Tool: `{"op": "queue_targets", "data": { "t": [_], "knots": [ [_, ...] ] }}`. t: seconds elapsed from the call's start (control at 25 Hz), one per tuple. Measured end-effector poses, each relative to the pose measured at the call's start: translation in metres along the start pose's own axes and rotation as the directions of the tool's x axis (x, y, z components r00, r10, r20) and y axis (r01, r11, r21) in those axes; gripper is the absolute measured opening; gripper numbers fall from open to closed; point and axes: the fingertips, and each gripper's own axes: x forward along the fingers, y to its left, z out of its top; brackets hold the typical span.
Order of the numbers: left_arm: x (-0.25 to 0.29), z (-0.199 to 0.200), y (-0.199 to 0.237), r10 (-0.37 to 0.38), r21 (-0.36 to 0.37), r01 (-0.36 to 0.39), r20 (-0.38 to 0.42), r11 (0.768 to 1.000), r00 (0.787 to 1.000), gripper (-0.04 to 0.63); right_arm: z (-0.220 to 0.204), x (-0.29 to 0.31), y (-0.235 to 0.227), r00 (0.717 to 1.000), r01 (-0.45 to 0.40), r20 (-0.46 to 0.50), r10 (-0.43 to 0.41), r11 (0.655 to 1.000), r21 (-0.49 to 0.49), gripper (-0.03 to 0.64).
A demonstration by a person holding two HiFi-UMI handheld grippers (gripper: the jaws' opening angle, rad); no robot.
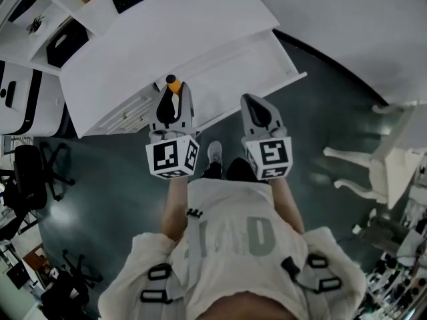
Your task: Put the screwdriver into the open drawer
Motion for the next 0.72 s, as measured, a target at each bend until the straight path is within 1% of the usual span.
{"op": "queue_targets", "data": {
  "t": [0.16,0.36,0.48,0.64,0.72],
  "knots": [
    [0.001,0.0,0.003,0.019,0.008,-0.019,0.001,1.0,1.0,0.11,0.006,0.004,-0.005,1.0,0.011,0.02,-0.011,1.0,0.004,0.005],
    [0.004,-0.002,0.004,0.066,0.01,-0.066,-0.001,0.998,0.998,0.11,0.01,0.015,-0.011,0.999,-0.051,0.007,0.052,0.998,-0.046,0.005],
    [0.006,0.001,0.0,0.096,0.013,-0.096,0.008,0.995,0.995,0.11,0.019,0.018,-0.02,0.997,-0.068,0.03,0.07,0.996,-0.055,0.005],
    [0.011,0.009,-0.001,0.102,-0.011,-0.102,0.037,0.995,0.994,0.11,0.027,0.02,-0.031,0.994,-0.075,0.071,0.079,0.996,-0.053,0.005],
    [0.014,0.012,0.001,0.125,-0.011,-0.124,0.049,0.992,0.991,0.11,0.028,0.021,-0.037,0.993,-0.079,0.083,0.084,0.995,-0.052,0.005]
  ]
}}
